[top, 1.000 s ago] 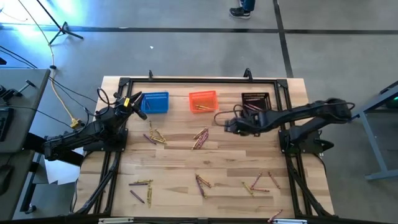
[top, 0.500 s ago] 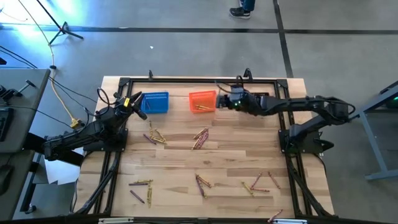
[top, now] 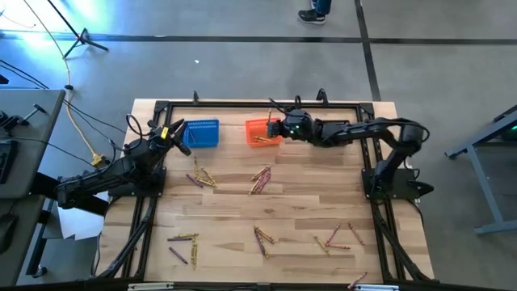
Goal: Sort crayons
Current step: Put the yellow crayon into the orange bin
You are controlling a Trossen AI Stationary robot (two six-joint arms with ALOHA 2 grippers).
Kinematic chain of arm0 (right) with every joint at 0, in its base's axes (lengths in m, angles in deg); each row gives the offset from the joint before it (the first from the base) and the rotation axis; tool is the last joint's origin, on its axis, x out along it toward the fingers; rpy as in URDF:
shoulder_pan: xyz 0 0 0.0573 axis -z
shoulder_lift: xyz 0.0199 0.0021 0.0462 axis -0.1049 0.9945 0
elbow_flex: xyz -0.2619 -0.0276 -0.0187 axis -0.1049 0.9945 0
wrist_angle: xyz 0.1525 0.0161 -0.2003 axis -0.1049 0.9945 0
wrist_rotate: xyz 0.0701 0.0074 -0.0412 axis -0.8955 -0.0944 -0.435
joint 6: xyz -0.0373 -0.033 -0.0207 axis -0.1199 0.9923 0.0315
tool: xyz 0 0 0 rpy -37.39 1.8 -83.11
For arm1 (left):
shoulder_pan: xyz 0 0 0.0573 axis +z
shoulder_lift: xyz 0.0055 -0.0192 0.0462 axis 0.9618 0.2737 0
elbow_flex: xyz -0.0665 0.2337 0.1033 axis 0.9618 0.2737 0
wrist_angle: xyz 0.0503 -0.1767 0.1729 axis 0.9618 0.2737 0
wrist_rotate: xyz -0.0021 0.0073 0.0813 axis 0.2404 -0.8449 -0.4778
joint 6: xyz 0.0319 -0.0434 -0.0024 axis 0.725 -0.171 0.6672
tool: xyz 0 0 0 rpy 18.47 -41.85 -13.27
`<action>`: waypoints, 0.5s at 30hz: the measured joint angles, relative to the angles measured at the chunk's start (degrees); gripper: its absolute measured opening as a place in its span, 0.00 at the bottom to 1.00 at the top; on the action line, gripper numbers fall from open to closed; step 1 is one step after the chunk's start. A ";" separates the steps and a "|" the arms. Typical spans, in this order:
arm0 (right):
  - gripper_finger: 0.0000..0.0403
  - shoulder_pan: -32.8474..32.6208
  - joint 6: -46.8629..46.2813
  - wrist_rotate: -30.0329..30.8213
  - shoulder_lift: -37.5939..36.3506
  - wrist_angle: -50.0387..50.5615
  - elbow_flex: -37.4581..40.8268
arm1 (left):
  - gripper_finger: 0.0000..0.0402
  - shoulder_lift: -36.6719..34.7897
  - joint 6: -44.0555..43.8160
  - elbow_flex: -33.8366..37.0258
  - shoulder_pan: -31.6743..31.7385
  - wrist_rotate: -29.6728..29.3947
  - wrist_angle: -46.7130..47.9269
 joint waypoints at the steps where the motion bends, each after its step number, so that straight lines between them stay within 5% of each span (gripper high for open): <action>1: 0.04 0.13 0.80 0.00 0.88 0.04 -0.73 | 0.15 0.00 0.00 -0.01 0.00 -0.01 0.00; 15: 0.04 0.83 13.95 -1.02 4.60 10.28 -9.76 | 0.15 0.00 0.00 0.00 0.00 0.00 0.00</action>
